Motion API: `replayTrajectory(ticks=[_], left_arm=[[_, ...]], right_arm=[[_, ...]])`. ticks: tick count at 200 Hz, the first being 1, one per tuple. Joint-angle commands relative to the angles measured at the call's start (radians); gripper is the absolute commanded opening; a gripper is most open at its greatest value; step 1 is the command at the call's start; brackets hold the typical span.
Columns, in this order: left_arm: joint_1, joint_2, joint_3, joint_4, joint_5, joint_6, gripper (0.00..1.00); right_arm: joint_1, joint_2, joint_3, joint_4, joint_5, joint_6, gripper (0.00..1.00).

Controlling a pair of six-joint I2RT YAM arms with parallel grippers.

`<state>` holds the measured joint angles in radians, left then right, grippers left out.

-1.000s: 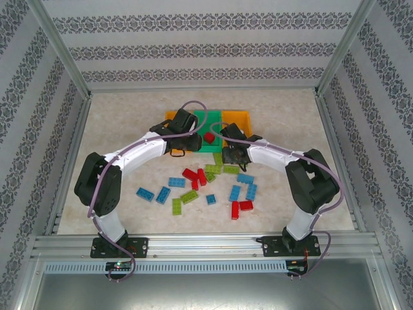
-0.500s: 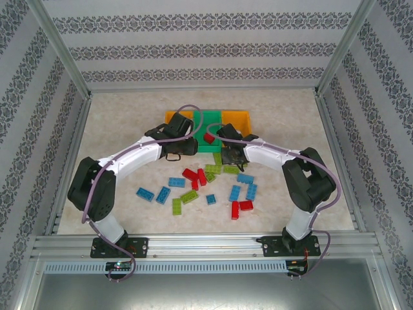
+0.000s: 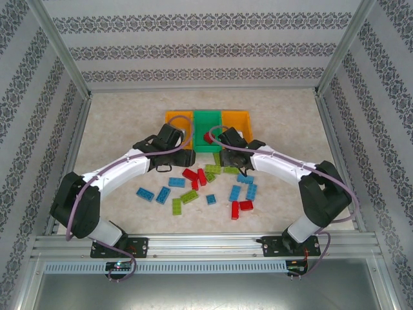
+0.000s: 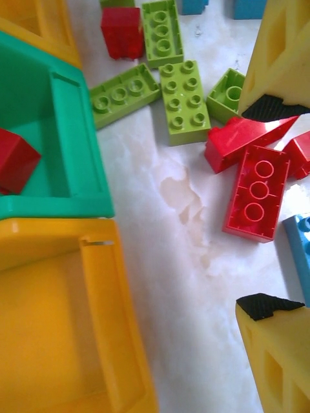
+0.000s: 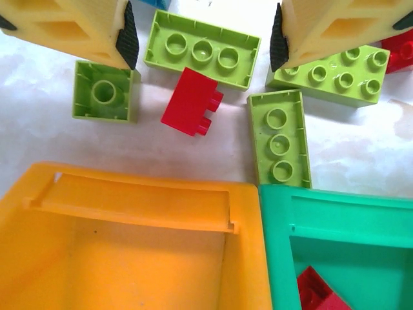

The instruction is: Sort the legos into containers by color

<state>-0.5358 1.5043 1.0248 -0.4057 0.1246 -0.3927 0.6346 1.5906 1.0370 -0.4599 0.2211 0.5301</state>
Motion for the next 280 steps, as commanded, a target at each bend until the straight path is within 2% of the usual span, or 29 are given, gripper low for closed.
replayTrajectory(ticks=[1, 38, 79, 167, 235, 280], left_arm=[[-0.014, 0.001, -0.01, -0.029, 0.035, -0.015, 0.73], [-0.027, -0.024, -0.073, -0.002, 0.04, -0.047, 0.73], [-0.026, -0.095, -0.118, -0.123, -0.083, -0.063, 0.74], [-0.029, -0.189, -0.28, -0.17, -0.076, -0.015, 0.72], [-0.043, -0.14, -0.312, -0.124, -0.061, 0.011, 0.65], [-0.08, -0.082, -0.306, -0.137, -0.12, -0.009, 0.58]], right_arm=[[-0.02, -0.046, -0.051, 0.005, 0.019, 0.037, 0.61], [-0.025, -0.082, -0.101, 0.012, -0.015, 0.045, 0.64], [-0.026, -0.115, -0.146, 0.03, -0.008, 0.052, 0.67], [-0.048, -0.091, -0.146, 0.042, -0.014, 0.016, 0.71], [-0.126, -0.15, -0.162, 0.047, -0.051, 0.012, 0.71], [-0.158, -0.18, -0.184, 0.044, -0.06, 0.013, 0.71]])
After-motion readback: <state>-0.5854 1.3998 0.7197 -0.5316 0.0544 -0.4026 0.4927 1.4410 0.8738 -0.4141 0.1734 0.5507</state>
